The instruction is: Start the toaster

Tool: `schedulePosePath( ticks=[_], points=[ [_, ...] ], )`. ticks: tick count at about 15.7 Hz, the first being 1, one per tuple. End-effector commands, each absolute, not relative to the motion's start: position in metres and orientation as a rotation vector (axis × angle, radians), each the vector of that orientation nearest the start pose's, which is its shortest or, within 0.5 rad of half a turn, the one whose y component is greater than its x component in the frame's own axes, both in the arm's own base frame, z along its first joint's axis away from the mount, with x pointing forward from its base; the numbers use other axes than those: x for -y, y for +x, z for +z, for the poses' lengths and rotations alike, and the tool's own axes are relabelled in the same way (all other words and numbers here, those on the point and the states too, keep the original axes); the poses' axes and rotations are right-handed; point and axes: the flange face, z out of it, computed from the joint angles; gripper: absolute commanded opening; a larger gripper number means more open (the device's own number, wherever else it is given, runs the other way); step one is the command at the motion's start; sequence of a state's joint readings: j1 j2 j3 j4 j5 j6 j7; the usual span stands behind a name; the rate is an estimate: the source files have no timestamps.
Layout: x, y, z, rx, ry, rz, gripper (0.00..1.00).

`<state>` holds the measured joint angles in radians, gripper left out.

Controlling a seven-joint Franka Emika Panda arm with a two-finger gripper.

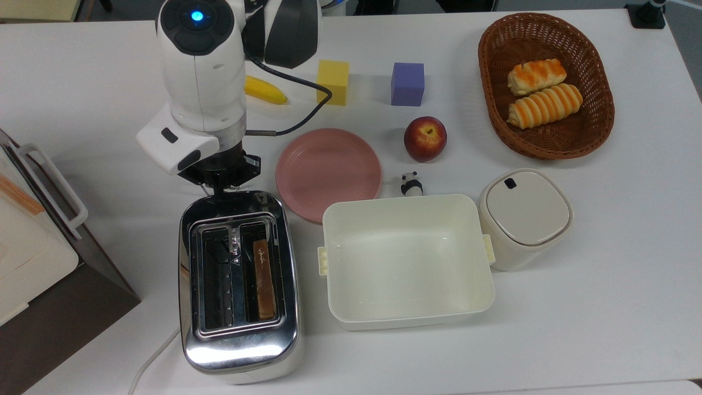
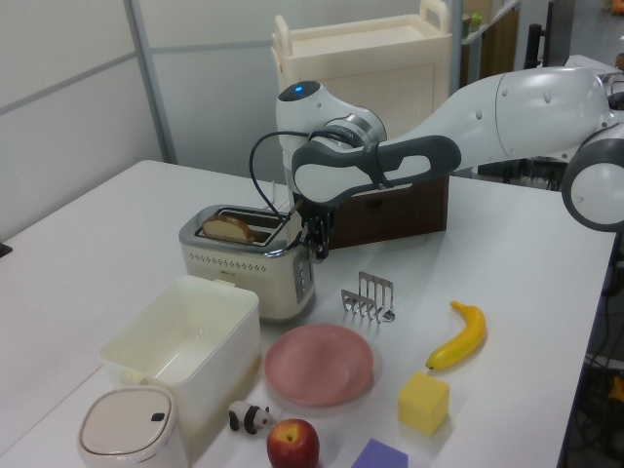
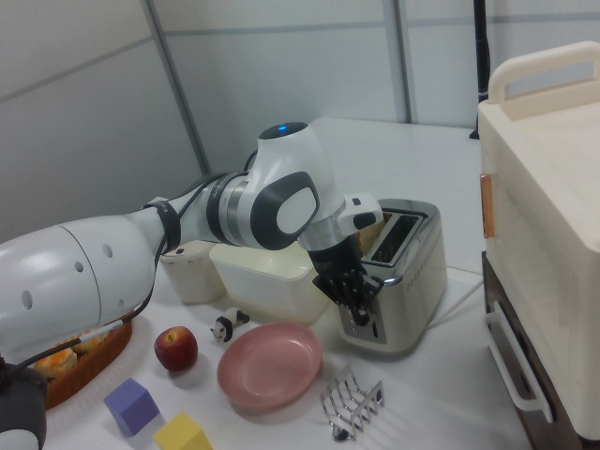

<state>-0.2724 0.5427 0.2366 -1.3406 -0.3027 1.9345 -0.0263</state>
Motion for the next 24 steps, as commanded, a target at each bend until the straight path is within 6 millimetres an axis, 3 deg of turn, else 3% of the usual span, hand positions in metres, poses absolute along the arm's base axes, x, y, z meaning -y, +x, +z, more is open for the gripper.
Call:
schedulePosePath(
  ticks=[1,6,24],
  points=[
    [0.074,0.714,0.416,0.182,-3.318,-0.086,0.00],
    [0.073,0.714,0.399,0.207,-3.313,-0.040,0.00],
    [0.078,0.716,0.368,0.238,-3.334,0.034,0.00]
  ],
)
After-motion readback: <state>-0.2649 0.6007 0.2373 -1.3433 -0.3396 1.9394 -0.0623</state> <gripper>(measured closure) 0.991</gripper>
